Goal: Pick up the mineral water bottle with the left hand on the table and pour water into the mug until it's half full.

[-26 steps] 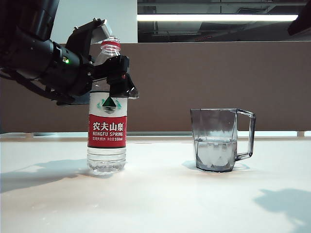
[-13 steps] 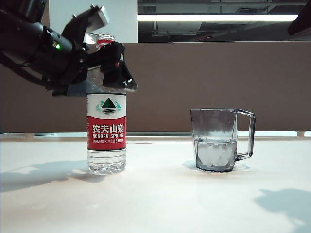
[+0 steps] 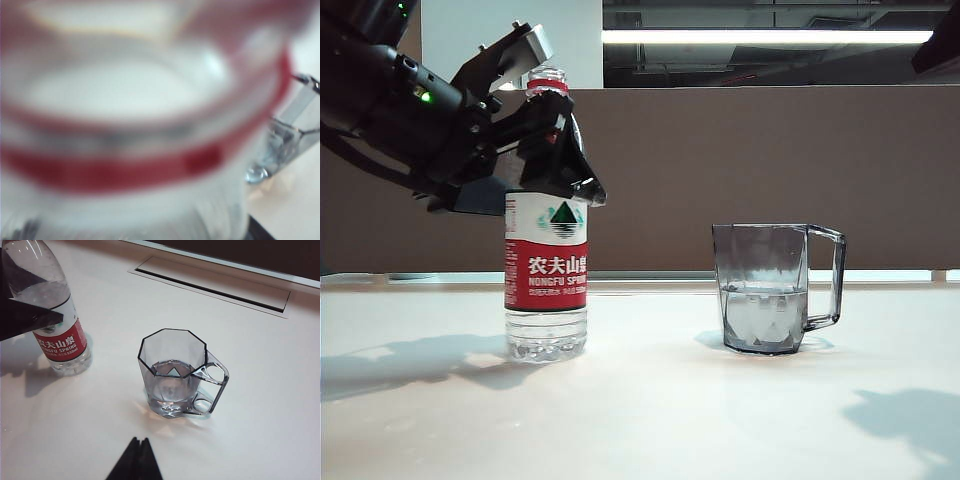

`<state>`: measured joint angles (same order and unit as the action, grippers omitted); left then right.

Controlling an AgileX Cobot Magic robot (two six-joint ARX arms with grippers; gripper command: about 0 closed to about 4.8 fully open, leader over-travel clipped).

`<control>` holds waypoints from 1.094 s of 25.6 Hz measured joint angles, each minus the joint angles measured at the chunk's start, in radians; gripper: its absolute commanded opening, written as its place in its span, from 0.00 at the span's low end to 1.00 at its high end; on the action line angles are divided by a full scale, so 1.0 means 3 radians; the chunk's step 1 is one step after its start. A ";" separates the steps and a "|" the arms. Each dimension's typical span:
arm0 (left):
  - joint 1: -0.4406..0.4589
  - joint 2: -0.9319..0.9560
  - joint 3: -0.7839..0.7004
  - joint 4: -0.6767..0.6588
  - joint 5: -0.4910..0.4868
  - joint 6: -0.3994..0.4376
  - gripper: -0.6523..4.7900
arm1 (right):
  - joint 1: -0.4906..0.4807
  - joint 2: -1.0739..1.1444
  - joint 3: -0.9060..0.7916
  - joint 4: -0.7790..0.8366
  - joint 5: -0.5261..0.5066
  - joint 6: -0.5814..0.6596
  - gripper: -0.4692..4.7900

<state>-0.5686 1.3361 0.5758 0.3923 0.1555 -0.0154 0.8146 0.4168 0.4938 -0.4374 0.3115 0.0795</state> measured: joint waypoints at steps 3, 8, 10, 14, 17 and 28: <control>0.0000 -0.0131 0.0000 -0.0209 0.0001 0.0111 1.00 | 0.0000 0.0000 0.0000 0.0000 0.0000 0.0000 0.09; 0.0000 -0.0272 0.0000 -0.0404 0.0003 0.0140 1.00 | 0.0000 0.0000 0.0000 0.0000 -0.0005 0.0000 0.09; 0.0000 -0.0295 0.0000 -0.0430 0.0003 0.0140 1.00 | 0.0000 0.0000 0.0000 0.0003 -0.0005 0.0000 0.09; 0.0000 -0.0367 0.0000 -0.0528 0.0003 0.0140 1.00 | 0.0000 0.0000 0.0000 0.0000 -0.0005 0.0000 0.09; 0.0000 -0.0435 0.0000 -0.0608 0.0001 0.0140 1.00 | 0.0000 -0.0001 0.0000 0.0000 -0.0004 0.0000 0.09; -0.0001 -0.0805 0.0000 -0.1087 0.0003 0.0140 1.00 | 0.0000 -0.0001 0.0000 0.0001 -0.0005 0.0000 0.09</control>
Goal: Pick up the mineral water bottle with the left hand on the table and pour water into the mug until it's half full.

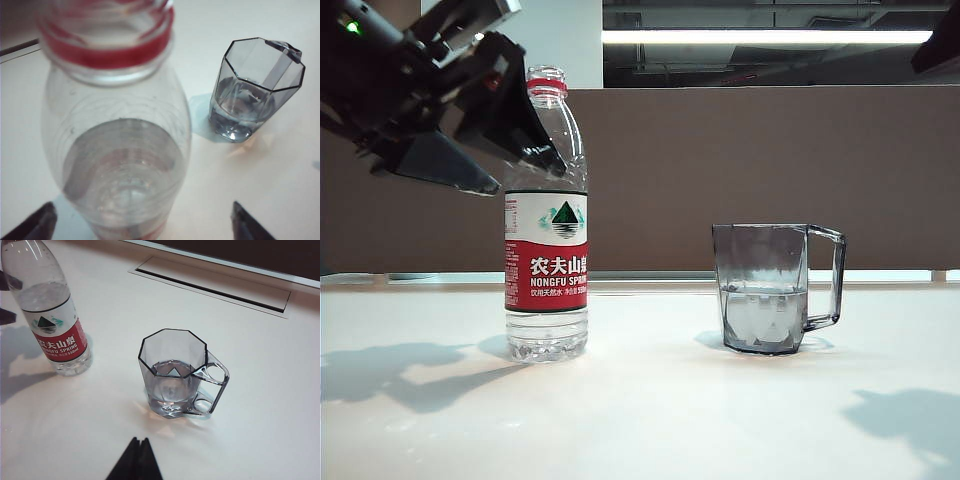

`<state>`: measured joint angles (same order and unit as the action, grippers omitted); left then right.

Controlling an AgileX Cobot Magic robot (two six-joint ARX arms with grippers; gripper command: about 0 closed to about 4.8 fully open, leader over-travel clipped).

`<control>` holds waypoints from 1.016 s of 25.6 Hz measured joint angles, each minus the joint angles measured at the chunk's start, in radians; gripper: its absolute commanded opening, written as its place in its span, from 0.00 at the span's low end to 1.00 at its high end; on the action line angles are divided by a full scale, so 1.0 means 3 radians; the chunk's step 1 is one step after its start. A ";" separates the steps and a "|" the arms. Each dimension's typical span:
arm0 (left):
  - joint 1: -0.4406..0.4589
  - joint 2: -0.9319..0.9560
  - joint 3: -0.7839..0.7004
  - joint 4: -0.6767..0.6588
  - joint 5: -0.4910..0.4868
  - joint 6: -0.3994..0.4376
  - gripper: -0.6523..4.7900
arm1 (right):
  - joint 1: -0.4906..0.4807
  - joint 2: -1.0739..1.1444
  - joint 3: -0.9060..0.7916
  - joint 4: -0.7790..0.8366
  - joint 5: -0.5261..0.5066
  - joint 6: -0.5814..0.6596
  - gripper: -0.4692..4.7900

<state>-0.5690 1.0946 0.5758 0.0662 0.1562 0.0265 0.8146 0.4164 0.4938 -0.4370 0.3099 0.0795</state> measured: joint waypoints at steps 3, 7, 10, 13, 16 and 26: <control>0.0000 -0.0158 0.0000 -0.0209 0.0000 -0.0001 0.72 | 0.0000 0.0000 0.0000 0.0000 0.0000 0.0000 0.09; 0.0000 -0.0376 0.0000 -0.0443 0.0000 0.0001 0.10 | 0.0000 -0.0001 0.0000 0.0000 0.0000 0.0000 0.09; 0.0000 -0.0502 0.0000 -0.0565 0.0000 0.0000 0.11 | 0.0000 -0.0001 0.0000 0.0000 0.0000 0.0000 0.09; 0.0000 -0.0636 0.0000 -0.0659 0.0000 -0.0011 0.11 | 0.0000 -0.0003 0.0000 0.0000 0.0004 0.0000 0.09; 0.0000 -0.0750 0.0000 -0.0688 0.0001 -0.0036 0.11 | 0.0000 -0.0001 0.0000 0.0000 0.0005 0.0000 0.09; -0.0003 -0.1186 -0.0257 -0.0477 -0.0034 -0.0083 0.11 | 0.0000 -0.0003 0.0000 0.0000 0.0006 0.0000 0.09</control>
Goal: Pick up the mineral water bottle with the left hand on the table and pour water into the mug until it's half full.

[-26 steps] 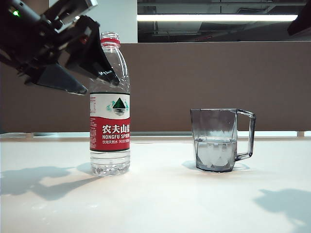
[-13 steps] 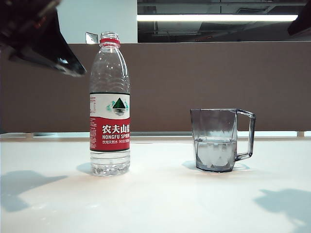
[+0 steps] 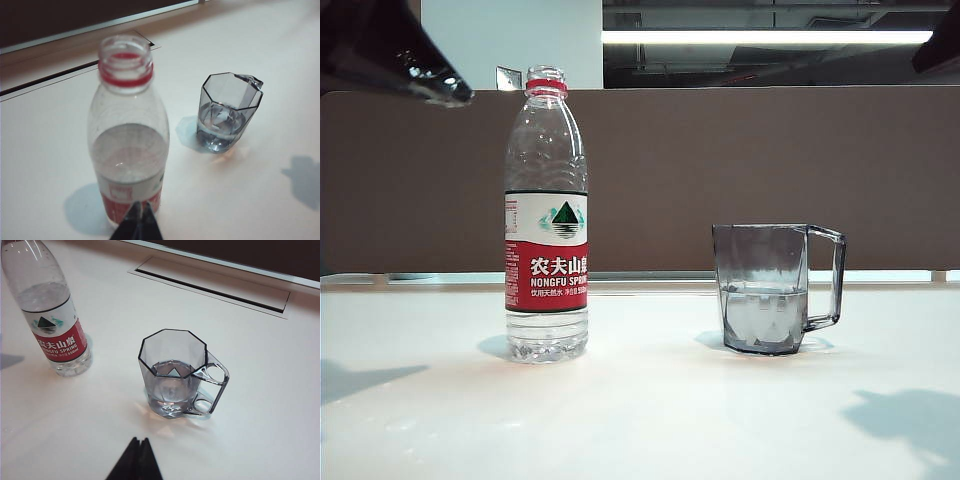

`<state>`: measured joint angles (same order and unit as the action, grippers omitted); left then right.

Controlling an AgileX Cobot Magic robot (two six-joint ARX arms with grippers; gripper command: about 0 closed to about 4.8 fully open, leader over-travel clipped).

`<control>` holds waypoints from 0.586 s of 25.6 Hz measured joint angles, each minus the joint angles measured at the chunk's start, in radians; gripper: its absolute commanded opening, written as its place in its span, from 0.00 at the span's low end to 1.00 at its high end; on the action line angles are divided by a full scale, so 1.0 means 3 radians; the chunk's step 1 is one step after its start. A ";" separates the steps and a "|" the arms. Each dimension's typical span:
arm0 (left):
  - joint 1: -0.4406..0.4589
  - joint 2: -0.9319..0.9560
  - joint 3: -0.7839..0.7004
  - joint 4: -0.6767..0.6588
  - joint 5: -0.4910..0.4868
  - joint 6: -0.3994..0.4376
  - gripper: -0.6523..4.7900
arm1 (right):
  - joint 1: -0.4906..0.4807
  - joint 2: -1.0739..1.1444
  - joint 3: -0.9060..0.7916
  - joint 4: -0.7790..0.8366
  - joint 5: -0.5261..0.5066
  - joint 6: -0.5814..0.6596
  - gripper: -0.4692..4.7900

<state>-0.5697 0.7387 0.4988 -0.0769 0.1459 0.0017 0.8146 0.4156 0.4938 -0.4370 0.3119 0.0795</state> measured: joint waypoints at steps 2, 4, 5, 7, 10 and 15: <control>0.0001 -0.0195 -0.0193 0.0088 -0.0013 -0.0038 0.11 | 0.0000 0.0000 0.0000 -0.0001 0.0000 0.0000 0.09; 0.0001 -0.0387 -0.0348 0.0149 -0.0033 -0.0060 0.11 | 0.0000 0.0000 0.0000 -0.0001 0.0003 0.0000 0.09; 0.0000 -0.0486 -0.0417 0.0177 -0.0042 -0.0066 0.11 | 0.0000 0.0000 0.0000 0.0000 0.0003 0.0000 0.09; 0.0001 -0.0622 -0.0484 0.0183 -0.0086 -0.0075 0.11 | 0.0000 0.0000 0.0000 -0.0001 0.0003 0.0000 0.09; 0.0001 -0.0922 -0.0591 0.0192 -0.0179 -0.0085 0.11 | 0.0000 0.0000 0.0000 -0.0004 0.0005 0.0000 0.09; 0.0001 -0.1301 -0.0752 0.0197 -0.0476 -0.0083 0.11 | 0.0000 0.0000 0.0000 -0.0001 0.0003 0.0000 0.09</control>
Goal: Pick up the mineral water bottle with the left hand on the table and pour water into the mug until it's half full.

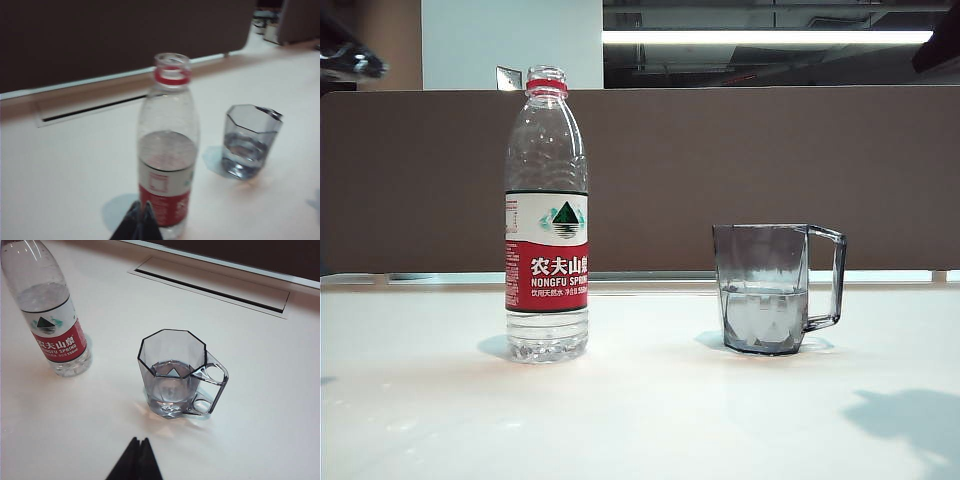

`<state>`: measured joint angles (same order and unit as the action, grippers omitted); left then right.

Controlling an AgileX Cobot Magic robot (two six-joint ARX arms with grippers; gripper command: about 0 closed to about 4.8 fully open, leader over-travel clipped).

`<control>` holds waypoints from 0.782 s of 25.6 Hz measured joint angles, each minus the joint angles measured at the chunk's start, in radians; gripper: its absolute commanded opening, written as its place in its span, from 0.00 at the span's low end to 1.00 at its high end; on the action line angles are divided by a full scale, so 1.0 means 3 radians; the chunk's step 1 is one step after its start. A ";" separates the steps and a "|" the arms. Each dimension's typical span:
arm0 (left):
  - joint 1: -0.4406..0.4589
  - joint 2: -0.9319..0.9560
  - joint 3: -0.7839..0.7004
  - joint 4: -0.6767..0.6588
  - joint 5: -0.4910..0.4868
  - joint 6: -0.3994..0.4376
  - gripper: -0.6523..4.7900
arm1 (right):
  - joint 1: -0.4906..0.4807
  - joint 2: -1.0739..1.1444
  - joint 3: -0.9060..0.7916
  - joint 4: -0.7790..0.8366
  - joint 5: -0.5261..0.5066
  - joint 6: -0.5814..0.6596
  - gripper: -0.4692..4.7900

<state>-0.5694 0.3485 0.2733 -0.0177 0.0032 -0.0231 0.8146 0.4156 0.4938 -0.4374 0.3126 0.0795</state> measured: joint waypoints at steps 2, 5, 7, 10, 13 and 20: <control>0.0004 -0.0107 -0.0066 0.0000 -0.0071 0.0038 0.11 | 0.0000 0.0000 0.0000 -0.0001 0.0000 0.0000 0.09; 0.0098 -0.0277 -0.0231 0.0048 -0.0084 0.0113 0.11 | 0.0000 0.0000 0.0000 0.0000 0.0000 0.0000 0.09; 0.0320 -0.0413 -0.0318 0.0089 -0.0088 0.0112 0.11 | 0.0000 0.0000 0.0000 0.0000 0.0000 0.0000 0.09; 0.0768 -0.0633 -0.0425 0.0130 -0.0009 0.0094 0.11 | 0.0000 -0.0001 0.0000 -0.0001 0.0003 0.0000 0.09; 0.1199 -0.0824 -0.0469 0.0150 0.0108 0.0088 0.11 | 0.0000 0.0000 0.0000 0.0001 0.0001 0.0000 0.09; 0.1843 -0.1130 -0.0626 0.0151 0.0332 0.0086 0.11 | 0.0000 0.0000 0.0000 0.0000 0.0001 0.0000 0.09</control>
<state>-0.0166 0.0093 0.0856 0.0277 0.1028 0.0029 0.8146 0.4156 0.4938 -0.4374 0.3130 0.0795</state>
